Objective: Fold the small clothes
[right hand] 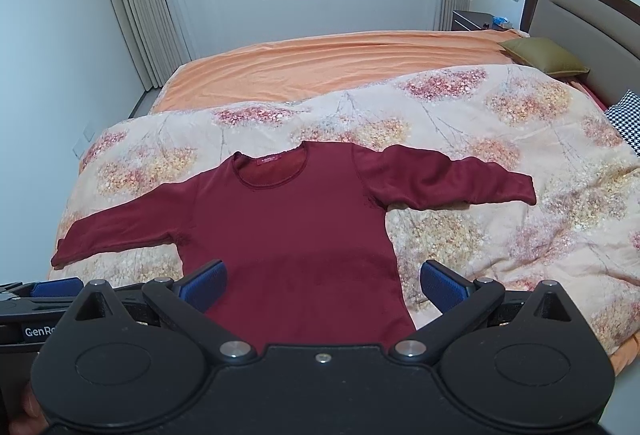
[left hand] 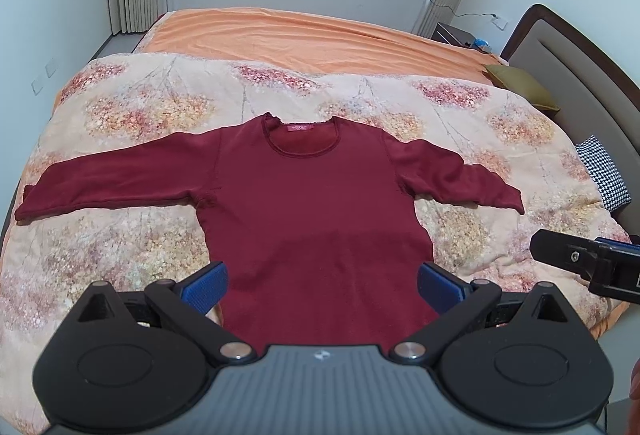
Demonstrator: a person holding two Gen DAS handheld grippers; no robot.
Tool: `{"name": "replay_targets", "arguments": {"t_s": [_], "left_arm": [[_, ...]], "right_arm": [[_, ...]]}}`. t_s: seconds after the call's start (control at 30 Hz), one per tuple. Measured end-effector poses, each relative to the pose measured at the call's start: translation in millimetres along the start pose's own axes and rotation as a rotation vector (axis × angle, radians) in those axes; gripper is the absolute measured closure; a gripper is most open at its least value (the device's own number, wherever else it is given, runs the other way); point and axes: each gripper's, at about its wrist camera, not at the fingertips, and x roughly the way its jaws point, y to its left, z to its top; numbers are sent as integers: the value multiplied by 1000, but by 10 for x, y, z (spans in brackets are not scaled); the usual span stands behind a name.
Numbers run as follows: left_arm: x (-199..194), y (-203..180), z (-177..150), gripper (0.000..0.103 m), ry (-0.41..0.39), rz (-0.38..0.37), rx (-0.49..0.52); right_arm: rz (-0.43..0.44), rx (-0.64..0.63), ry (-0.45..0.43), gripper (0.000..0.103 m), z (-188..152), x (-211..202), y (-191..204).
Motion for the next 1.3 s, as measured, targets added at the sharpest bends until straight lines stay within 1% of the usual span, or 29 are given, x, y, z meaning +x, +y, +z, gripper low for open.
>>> {"name": "replay_targets", "arguments": {"t_s": [0.57,0.67,0.73,0.83,0.93,0.97,1.0,1.07,1.13,1.17,1.2,1.23,1.27,1.3], "left_arm": [[57,47,33,0,1,-25,6],[112,61,21,0,15,-43,2],[163,70,1,0,24,-69,-13],[255,90,-33,0,27,-104,-25],[351,48,-85,0,15,-107,-3],[382,24,-103,0,4,-103,9],[422,2,-119,0,-4,-103,23],[527,-37,-127,0,5,-121,32],[638,8,-100,0,16,-158,-11],[682,49,-73,0,6,-168,-42],[724,89,-35,0,-5,-166,-69],[765,128,10,0,-17,-158,-88],[820,171,76,0,-28,-139,-92],[872,204,141,0,-39,-108,-85]], "right_arm": [[-22,-5,-11,0,20,-46,65],[-25,-3,-10,0,18,-40,68],[-20,-2,-12,0,8,-37,41],[-8,2,-44,0,-5,-71,-19],[15,13,-138,0,-23,-144,-129],[22,10,-145,0,-27,-134,-166],[24,6,-135,0,-23,-97,-206],[15,11,-96,0,-22,16,-303],[38,17,-73,0,0,100,-422],[53,21,-96,0,29,101,-490],[76,28,-145,0,71,66,-556],[122,35,-212,0,128,25,-642],[177,33,-271,0,178,10,-739],[218,29,-307,0,240,41,-829]]}}
